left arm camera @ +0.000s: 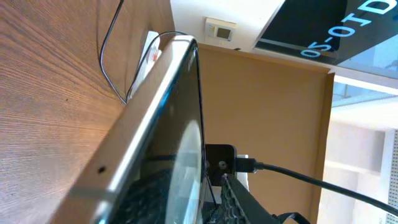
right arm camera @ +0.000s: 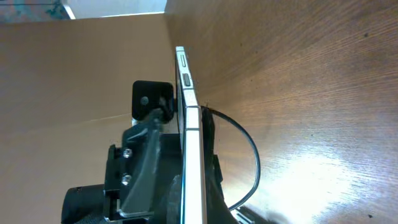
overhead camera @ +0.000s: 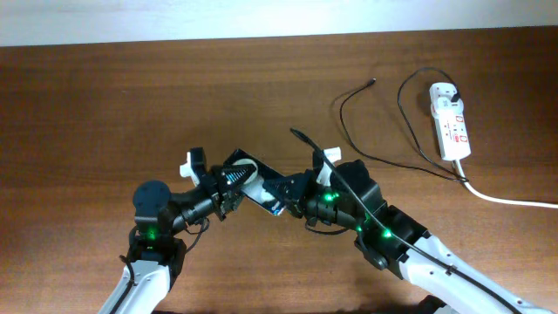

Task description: Plug charger to phone and switch on socket

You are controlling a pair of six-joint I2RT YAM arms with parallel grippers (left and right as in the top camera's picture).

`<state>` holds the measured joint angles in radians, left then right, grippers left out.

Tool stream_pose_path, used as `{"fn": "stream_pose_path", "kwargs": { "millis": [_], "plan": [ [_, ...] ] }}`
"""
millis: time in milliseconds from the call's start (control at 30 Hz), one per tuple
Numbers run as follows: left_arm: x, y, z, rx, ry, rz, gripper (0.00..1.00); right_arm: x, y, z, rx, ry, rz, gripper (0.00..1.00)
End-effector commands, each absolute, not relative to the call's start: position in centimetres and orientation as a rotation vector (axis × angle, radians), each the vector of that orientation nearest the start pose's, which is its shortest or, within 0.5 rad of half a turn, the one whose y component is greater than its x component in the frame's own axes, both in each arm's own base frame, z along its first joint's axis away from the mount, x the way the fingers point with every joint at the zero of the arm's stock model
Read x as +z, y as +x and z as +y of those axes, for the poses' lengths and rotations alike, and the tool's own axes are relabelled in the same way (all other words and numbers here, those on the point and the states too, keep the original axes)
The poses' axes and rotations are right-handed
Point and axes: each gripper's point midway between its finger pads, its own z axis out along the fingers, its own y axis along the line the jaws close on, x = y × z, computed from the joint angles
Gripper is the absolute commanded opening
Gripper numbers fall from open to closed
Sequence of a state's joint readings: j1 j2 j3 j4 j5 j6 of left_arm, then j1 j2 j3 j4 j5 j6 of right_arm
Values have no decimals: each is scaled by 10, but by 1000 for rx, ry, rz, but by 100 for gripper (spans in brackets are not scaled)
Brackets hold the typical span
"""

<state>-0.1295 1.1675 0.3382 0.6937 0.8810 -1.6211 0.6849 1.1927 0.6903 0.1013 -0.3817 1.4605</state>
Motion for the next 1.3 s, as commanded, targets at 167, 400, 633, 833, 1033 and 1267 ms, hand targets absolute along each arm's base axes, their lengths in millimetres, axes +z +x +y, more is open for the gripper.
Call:
{"fn": "stream_pose_path", "kwargs": {
  "millis": [167,400,633,833,1033,1267],
  "plan": [
    [195,292,-169,-1974,-890,1982,5,203,258,288,1591,651,2321,4],
    [186,280,-186,-2026,-972,2062,32,203,263,285,1581,726,2297,4],
    [185,284,-184,-2005,-1002,2038,0,200,263,284,1569,734,2304,4],
    [145,286,-173,-1750,-955,2140,0,176,257,274,1418,678,2395,15],
    [134,297,-146,-1606,-933,2120,0,175,271,257,1225,387,2346,52],
    [173,305,-143,-1682,-693,1996,0,192,272,168,753,203,2248,60]
  ]
}}
